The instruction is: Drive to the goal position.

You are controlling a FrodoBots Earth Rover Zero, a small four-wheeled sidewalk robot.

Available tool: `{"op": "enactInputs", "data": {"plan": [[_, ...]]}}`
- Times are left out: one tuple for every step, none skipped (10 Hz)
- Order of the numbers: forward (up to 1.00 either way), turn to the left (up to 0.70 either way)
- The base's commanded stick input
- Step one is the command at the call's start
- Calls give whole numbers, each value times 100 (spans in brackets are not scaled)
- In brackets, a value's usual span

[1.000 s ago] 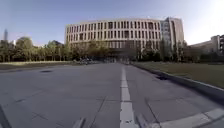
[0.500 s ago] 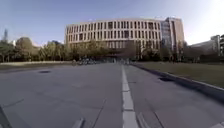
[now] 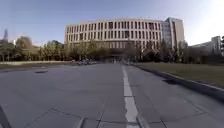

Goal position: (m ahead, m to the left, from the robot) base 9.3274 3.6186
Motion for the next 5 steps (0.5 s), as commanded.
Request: {"op": "enactInputs", "data": {"plan": [[50, 0], [45, 0], [54, 0], [60, 0], [60, 0]]}}
